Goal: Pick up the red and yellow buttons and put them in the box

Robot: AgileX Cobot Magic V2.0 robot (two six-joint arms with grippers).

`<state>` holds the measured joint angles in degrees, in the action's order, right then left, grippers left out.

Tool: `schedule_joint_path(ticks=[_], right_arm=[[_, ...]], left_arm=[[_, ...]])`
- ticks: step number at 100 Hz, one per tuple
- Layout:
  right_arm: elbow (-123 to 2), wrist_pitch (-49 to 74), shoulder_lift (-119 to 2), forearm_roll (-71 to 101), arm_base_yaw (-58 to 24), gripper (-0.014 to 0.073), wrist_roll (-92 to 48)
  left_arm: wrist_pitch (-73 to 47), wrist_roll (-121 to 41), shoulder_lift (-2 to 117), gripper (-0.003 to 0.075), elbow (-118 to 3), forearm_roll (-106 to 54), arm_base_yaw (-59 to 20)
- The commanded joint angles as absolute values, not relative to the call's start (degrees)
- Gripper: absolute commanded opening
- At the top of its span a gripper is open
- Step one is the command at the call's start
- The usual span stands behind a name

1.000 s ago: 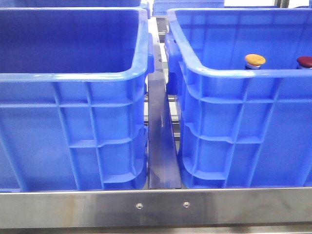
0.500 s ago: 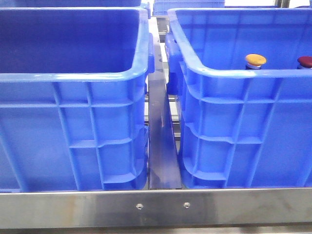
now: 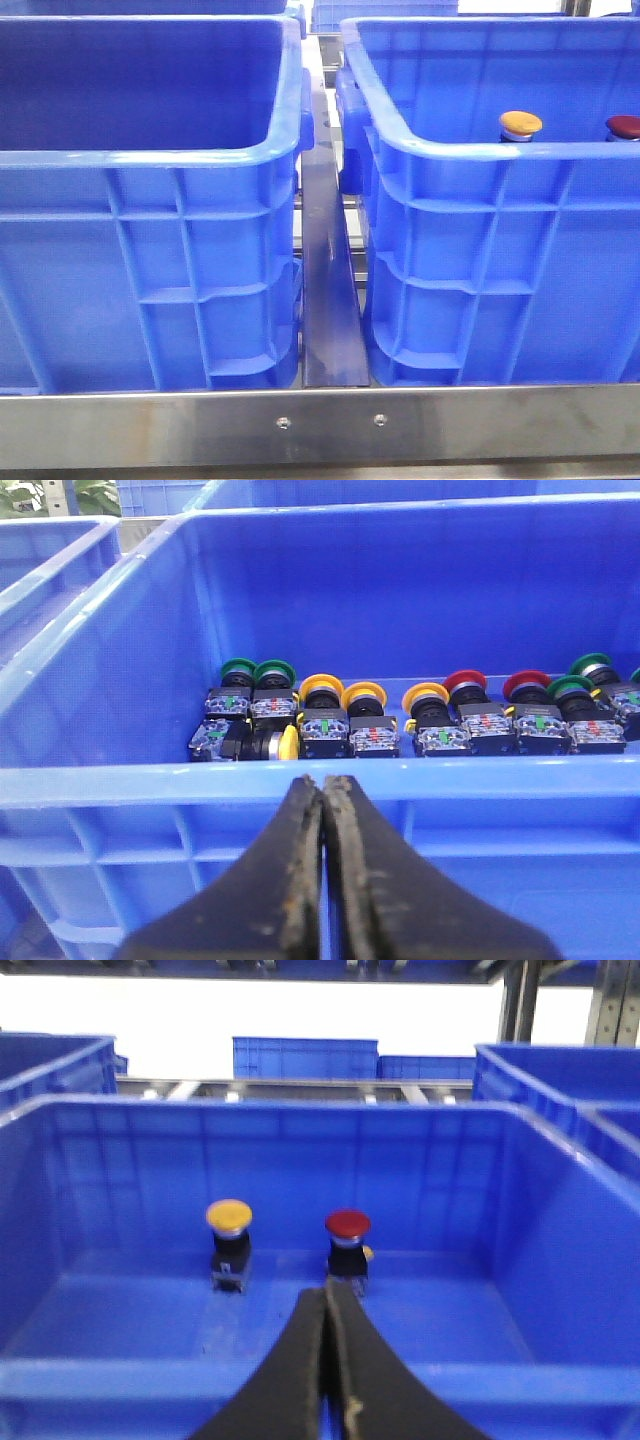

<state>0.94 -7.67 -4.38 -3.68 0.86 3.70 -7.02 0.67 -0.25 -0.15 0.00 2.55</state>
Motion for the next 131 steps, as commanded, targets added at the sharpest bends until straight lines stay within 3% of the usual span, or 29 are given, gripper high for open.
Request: schedule_joint_path(ticks=[1,20,131], right_arm=[[0.5,-8.5,-2.3,-7.6,2.1,-0.0067,6.3],[0.6,-2.9,2.0,-7.6,2.6,-0.0067,6.2],[0.5,-3.2,2.0,-7.4,2.6,-0.0067,6.2]], left_arm=[[-2.5,1.1,-2.2,-0.0019,2.6,-0.7,2.1],[-2.4,1.1,-2.2,-0.0019,2.6,-0.7,2.1],[-2.4,1.1,-2.2,-0.0019,2.6,-0.7,2.1]])
